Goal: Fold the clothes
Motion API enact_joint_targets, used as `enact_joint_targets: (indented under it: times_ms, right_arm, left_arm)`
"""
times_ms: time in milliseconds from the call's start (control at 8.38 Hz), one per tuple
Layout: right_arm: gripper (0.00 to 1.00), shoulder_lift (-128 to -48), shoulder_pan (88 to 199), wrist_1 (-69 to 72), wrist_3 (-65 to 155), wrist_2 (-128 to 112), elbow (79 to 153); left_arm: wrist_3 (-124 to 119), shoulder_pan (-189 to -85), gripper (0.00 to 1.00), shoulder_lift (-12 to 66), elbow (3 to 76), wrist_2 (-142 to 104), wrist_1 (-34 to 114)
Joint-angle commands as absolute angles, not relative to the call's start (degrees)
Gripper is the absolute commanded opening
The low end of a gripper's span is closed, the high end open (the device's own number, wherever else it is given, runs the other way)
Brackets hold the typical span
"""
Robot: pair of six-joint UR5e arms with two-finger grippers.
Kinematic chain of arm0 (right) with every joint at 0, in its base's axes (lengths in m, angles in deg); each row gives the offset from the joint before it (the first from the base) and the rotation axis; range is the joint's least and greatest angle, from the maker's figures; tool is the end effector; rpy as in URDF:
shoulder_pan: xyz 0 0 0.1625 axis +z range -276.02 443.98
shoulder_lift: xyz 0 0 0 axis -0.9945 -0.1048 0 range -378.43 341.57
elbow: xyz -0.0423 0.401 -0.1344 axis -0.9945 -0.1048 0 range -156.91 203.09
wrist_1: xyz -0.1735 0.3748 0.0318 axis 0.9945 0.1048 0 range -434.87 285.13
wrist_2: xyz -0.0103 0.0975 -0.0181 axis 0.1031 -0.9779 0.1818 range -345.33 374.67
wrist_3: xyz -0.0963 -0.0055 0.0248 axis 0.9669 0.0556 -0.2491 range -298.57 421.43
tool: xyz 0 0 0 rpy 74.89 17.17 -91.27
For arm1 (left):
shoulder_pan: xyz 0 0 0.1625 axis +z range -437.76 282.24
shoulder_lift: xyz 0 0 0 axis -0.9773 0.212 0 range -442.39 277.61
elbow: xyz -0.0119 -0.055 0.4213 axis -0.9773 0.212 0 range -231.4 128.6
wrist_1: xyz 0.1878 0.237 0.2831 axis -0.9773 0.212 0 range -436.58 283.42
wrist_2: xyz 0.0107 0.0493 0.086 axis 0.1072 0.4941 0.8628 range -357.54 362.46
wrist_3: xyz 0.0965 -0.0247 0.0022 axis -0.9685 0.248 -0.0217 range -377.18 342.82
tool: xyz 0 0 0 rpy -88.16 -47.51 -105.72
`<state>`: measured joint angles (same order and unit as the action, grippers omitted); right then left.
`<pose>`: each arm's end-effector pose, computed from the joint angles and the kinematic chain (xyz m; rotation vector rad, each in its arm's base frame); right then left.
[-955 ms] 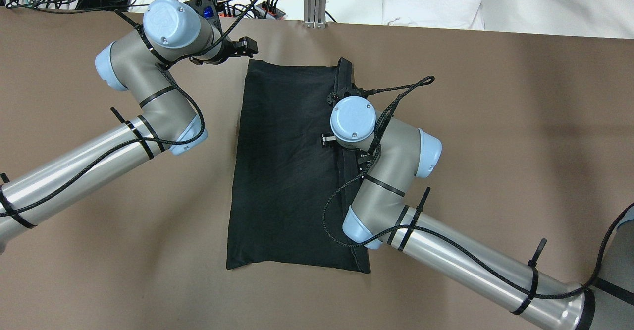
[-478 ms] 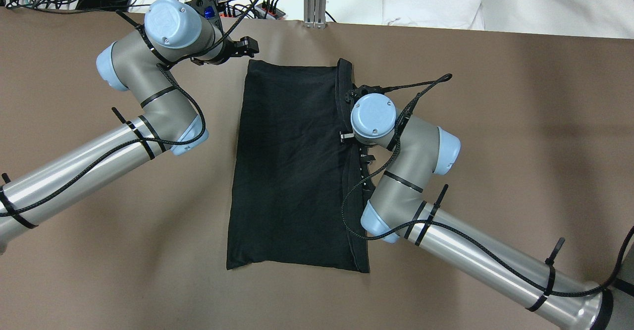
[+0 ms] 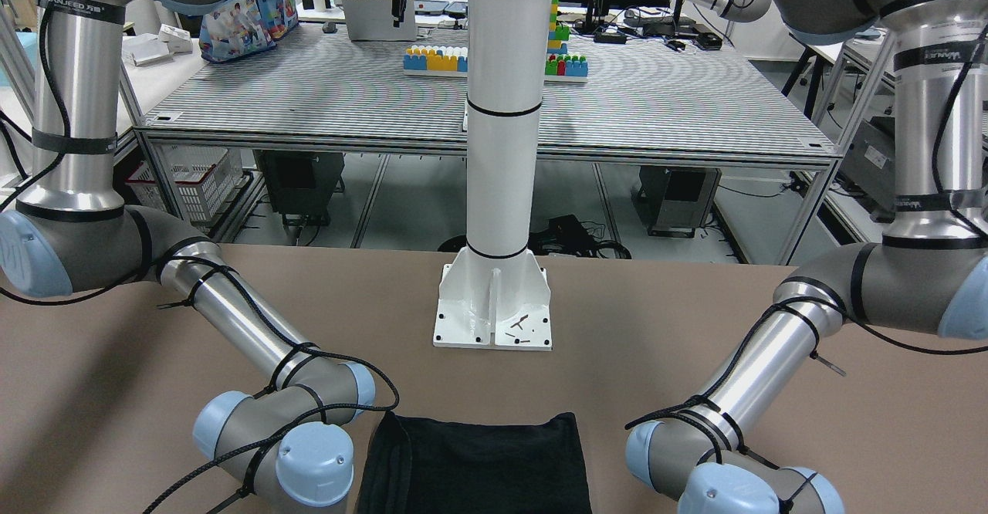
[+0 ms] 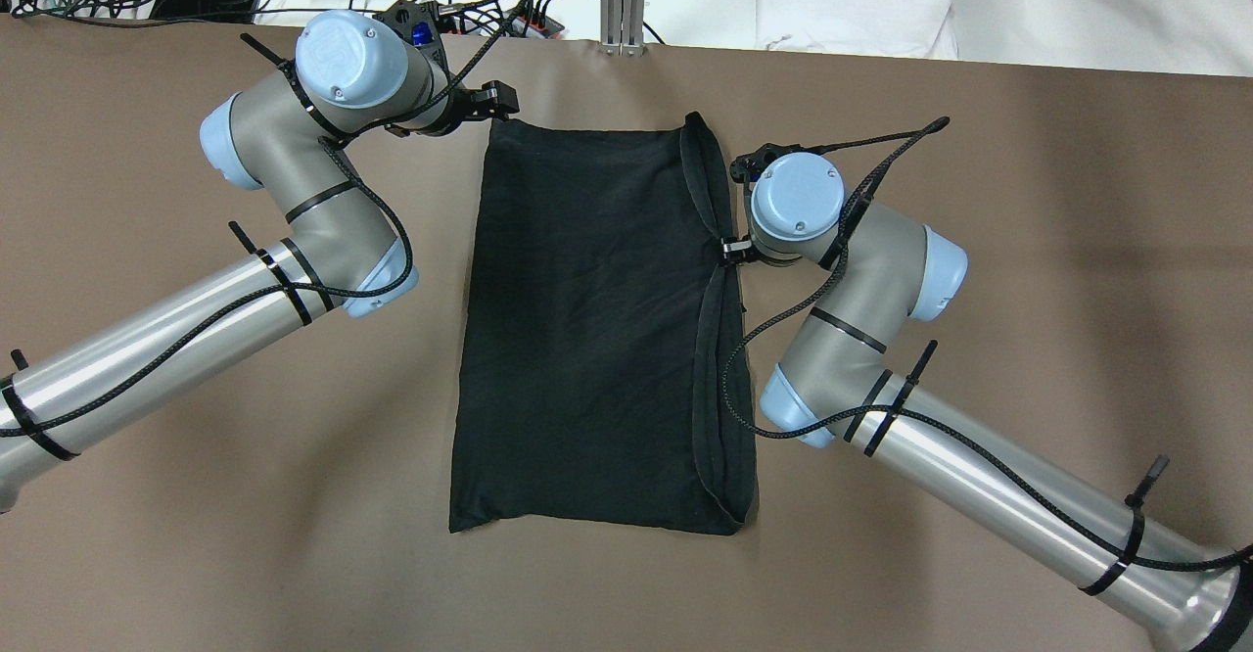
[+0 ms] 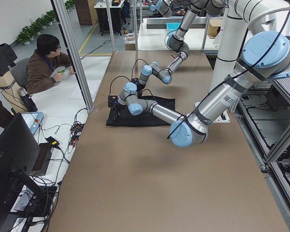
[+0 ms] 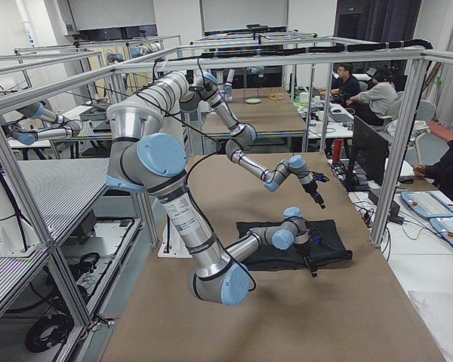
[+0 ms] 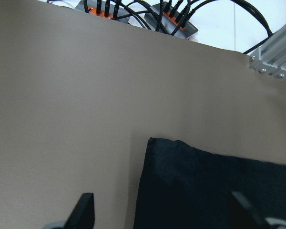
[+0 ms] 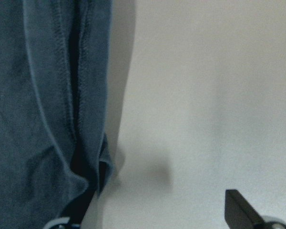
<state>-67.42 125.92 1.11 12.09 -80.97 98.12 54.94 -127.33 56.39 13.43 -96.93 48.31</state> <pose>-0.4913 -0.6074 0.3226 0.3902 -0.5873 -0.0130 0.4394 -0.6963 0.2518 0.4448 0.9375 -0.4194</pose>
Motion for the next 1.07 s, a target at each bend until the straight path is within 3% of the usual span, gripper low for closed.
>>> enact_joint_targets:
  times_ms: [0,597,955]
  right_arm:
    - [0.94,-68.2,127.4,1.2,13.1,-83.6,99.8]
    - [0.94,-65.7,124.3,1.1,8.3,-85.0,99.7]
    - [0.94,-63.9,124.2,-2.9,8.0,-81.0,95.4]
  left_arm:
    - [55.6,-127.2,1.0,56.3,13.6,-96.6,48.3]
    - [55.6,-127.2,1.0,55.9,13.5,-96.7,48.4]
    - [55.6,-127.2,1.0,55.9,13.4,-96.7,48.4]
